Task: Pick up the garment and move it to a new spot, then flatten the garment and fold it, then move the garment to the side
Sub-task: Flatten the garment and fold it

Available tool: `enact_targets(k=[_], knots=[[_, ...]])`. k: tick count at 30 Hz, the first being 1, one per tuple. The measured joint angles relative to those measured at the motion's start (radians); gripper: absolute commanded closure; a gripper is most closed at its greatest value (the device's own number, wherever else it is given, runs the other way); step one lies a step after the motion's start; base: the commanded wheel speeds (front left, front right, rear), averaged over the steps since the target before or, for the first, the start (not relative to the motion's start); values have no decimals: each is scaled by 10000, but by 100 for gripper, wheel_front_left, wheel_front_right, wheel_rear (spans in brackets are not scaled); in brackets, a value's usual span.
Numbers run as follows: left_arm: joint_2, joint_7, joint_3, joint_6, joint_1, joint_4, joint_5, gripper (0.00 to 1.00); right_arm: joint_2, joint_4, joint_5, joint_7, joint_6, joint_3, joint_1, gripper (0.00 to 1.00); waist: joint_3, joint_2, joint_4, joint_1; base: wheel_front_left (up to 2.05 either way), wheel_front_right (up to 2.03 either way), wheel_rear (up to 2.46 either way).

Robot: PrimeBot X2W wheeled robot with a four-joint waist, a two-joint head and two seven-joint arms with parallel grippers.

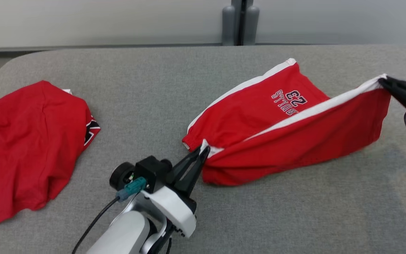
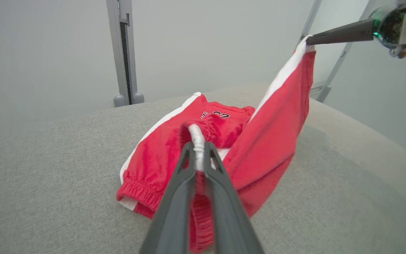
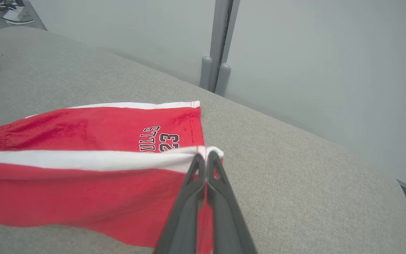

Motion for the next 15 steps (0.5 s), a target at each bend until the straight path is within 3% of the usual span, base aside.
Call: enact_targets(k=[15], knots=[[-1189,-1081,-58,-173,-2981,2683,-293,100,629,2297,-930,311,0,874,-2936,100,2060,0,1312,0,0,0,0]])
